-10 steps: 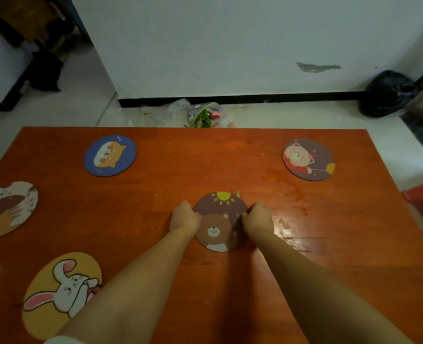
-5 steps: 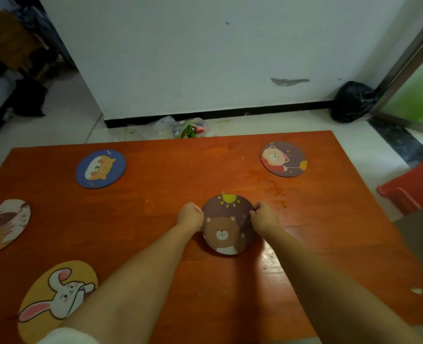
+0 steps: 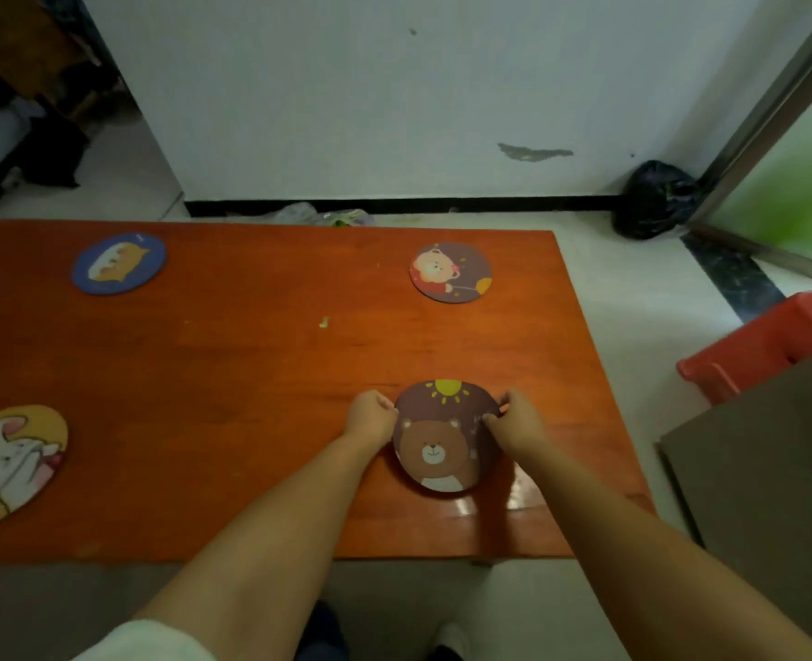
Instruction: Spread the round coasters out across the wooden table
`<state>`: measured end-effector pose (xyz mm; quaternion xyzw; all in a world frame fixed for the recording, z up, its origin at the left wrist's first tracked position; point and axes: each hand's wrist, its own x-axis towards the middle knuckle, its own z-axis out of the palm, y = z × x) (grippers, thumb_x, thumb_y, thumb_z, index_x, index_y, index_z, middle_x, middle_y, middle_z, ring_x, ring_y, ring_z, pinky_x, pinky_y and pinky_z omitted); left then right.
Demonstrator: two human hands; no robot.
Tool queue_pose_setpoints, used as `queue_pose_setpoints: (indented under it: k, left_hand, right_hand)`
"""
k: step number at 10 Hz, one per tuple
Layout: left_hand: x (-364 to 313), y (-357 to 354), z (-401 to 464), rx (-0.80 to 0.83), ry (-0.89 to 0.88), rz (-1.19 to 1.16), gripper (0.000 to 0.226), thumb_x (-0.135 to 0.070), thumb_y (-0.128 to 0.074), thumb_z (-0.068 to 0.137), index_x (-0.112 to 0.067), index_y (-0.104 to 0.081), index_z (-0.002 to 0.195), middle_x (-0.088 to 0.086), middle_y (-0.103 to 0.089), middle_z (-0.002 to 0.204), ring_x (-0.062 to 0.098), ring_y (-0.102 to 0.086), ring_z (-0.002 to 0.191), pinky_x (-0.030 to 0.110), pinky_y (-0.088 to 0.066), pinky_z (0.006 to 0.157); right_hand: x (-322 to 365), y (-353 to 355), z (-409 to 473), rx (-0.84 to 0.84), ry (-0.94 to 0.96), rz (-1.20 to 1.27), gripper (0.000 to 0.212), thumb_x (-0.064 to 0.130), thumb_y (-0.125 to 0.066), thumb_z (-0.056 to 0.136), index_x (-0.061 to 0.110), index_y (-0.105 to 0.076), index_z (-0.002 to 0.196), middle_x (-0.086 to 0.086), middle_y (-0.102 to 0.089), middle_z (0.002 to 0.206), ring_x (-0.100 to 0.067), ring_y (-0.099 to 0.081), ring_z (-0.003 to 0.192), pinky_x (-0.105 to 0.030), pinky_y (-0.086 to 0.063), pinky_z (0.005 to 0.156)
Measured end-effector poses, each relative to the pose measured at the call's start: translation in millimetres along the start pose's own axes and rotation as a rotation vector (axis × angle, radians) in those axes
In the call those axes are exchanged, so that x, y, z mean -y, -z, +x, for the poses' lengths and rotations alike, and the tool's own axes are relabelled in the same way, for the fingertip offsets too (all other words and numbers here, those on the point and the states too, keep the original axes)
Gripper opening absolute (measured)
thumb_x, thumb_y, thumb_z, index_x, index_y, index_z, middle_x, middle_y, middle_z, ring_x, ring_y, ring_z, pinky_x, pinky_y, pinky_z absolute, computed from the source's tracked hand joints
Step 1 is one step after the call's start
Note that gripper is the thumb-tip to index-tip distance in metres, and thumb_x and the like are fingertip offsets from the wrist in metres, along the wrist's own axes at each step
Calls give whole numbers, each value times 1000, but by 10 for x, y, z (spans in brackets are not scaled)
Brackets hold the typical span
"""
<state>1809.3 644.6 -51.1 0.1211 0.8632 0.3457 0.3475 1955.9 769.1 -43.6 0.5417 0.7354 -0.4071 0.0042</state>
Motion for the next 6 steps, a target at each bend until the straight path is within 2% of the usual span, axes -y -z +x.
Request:
queue_pose_setpoints:
  k: [1, 2, 3, 4, 5, 6]
  left_hand:
    - [70, -259, -179, -24, 9, 44, 35, -4, -51, 89, -20, -42, 60, 12, -62, 79, 31, -61, 85, 44, -56, 84]
    - [107, -386, -261, -57, 6, 111, 36, -7, -51, 91, -22, -40, 61, -2, -48, 67, 24, -51, 78, 35, -45, 70]
    - [134, -458, -252, -46, -30, 198, 36, -10, -52, 93, -22, -38, 62, -3, -46, 68, 24, -48, 78, 31, -39, 68]
    - [170, -477, -273, -53, -46, 238, 32, -12, -54, 92, -22, -39, 65, -2, -47, 66, 24, -49, 74, 32, -39, 65]
    - [209, -431, -245, -68, -88, 239, 21, -13, -59, 88, -16, -44, 73, 5, -55, 77, 25, -50, 75, 32, -38, 65]
    - [288, -328, -266, -85, -84, 242, 16, -16, -62, 87, -14, -47, 85, 6, -55, 84, 28, -56, 84, 33, -44, 71]
  right_hand:
    - [-266, 93, -67, 21, 17, -22, 19, 9, -60, 88, 7, -41, 91, -29, -64, 106, -42, -60, 99, -51, -47, 84]
    - [-407, 114, -93, 38, 25, -33, 18, 10, -58, 90, 0, -48, 102, -28, -64, 106, -41, -60, 98, -49, -47, 81]
    - [-501, 87, -105, 25, 54, -31, 16, 10, -57, 91, 1, -48, 100, -26, -63, 103, -40, -60, 95, -50, -48, 76]
    - [-576, 65, -109, 7, 60, -98, 18, 17, -58, 91, 13, -41, 94, -20, -62, 102, -35, -58, 87, -42, -44, 68]
    - [-650, 77, -80, -26, 71, -186, 27, 24, -61, 89, 9, -46, 106, -18, -60, 109, -37, -60, 95, -44, -50, 77]
    - [-762, 140, -105, -52, 56, -143, 35, 23, -62, 89, 6, -48, 116, -18, -60, 119, -37, -60, 105, -44, -51, 85]
